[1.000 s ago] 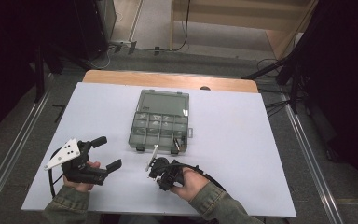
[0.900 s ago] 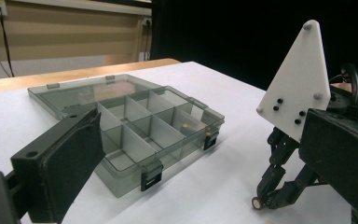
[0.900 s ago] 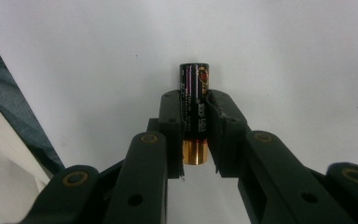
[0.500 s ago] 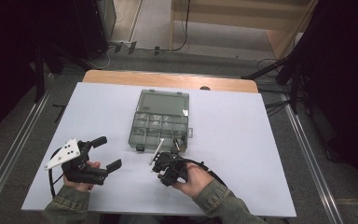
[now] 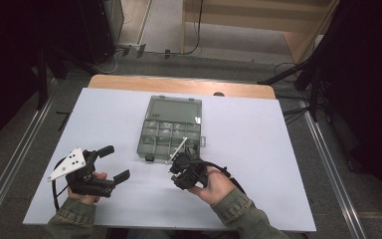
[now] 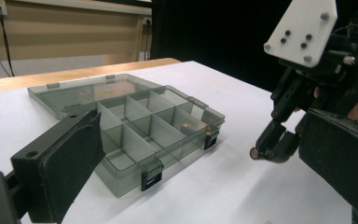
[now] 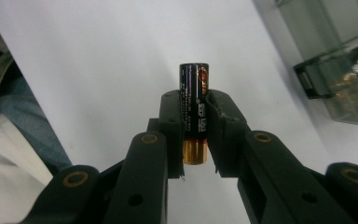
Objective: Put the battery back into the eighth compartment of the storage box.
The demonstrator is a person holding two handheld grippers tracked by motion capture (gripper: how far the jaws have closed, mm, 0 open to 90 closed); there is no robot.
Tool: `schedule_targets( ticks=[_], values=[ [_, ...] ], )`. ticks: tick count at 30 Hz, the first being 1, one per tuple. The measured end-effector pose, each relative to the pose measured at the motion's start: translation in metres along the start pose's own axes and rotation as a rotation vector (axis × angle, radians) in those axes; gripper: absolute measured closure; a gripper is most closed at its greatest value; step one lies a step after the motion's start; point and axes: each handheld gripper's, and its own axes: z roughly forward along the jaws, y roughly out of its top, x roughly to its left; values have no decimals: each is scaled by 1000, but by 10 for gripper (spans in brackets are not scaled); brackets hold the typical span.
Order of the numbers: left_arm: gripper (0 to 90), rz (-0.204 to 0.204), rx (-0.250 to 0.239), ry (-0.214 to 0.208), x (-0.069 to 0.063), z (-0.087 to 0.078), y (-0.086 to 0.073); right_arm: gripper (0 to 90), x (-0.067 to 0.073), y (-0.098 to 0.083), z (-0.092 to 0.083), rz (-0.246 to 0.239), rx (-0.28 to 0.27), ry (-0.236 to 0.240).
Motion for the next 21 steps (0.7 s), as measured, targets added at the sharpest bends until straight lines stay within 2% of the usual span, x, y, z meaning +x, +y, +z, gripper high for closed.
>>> schedule_targets(
  ticks=[9,13,21],
  values=[
    [0,1,4,0,0,0,0,784,-15,-3,-11,53,-79,30],
    [0,1,5,0,0,0,0,784,-26,-6,-12,105,-118,64],
    [0,1,5,1,0,1,0,784,-41,-11,-21,170,-217,58]
  ],
)
